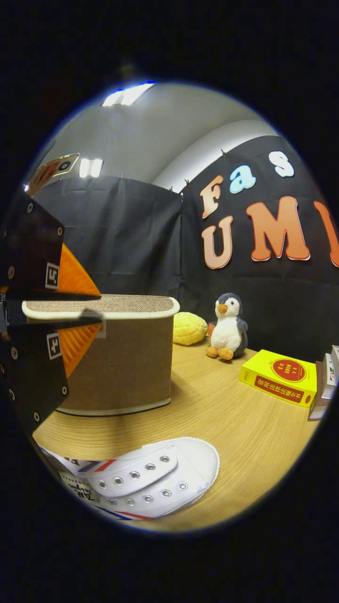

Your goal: Open the storage box then place both shoes into the box .Put the left shoe in first, then the right shoe, with the right side of both shoes facing outward in a uniform manner.

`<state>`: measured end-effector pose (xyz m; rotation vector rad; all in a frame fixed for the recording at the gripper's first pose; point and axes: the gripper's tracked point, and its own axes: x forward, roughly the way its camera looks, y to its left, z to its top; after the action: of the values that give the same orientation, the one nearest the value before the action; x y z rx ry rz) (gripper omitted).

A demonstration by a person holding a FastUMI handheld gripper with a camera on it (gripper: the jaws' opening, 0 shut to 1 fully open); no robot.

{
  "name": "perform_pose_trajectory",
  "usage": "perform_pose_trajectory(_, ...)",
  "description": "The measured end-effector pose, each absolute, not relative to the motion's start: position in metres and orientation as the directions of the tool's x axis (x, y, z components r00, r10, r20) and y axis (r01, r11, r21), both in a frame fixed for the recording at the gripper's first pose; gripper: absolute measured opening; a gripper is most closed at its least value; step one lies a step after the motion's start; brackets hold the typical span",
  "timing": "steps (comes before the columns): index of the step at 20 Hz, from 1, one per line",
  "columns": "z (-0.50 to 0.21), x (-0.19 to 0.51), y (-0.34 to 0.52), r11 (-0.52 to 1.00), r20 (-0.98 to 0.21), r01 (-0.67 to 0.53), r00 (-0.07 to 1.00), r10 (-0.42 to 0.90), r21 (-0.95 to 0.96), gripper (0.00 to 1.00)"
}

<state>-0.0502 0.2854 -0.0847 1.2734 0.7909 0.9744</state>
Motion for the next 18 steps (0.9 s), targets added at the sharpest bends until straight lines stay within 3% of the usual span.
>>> perform_pose_trajectory(1,-0.078,-0.051,0.287,0.013,0.054,-0.161,0.405,0.913,0.987,0.05)
perform_pose_trajectory(2,-0.069,-0.054,0.29,0.003,0.07,-0.179,0.401,0.914,0.984,0.01)
perform_pose_trajectory(11,0.015,-0.071,0.329,0.038,0.106,-0.354,0.38,0.919,0.935,0.01)
perform_pose_trajectory(18,0.064,-0.076,0.408,0.151,0.036,-0.482,0.356,0.934,0.863,0.03)
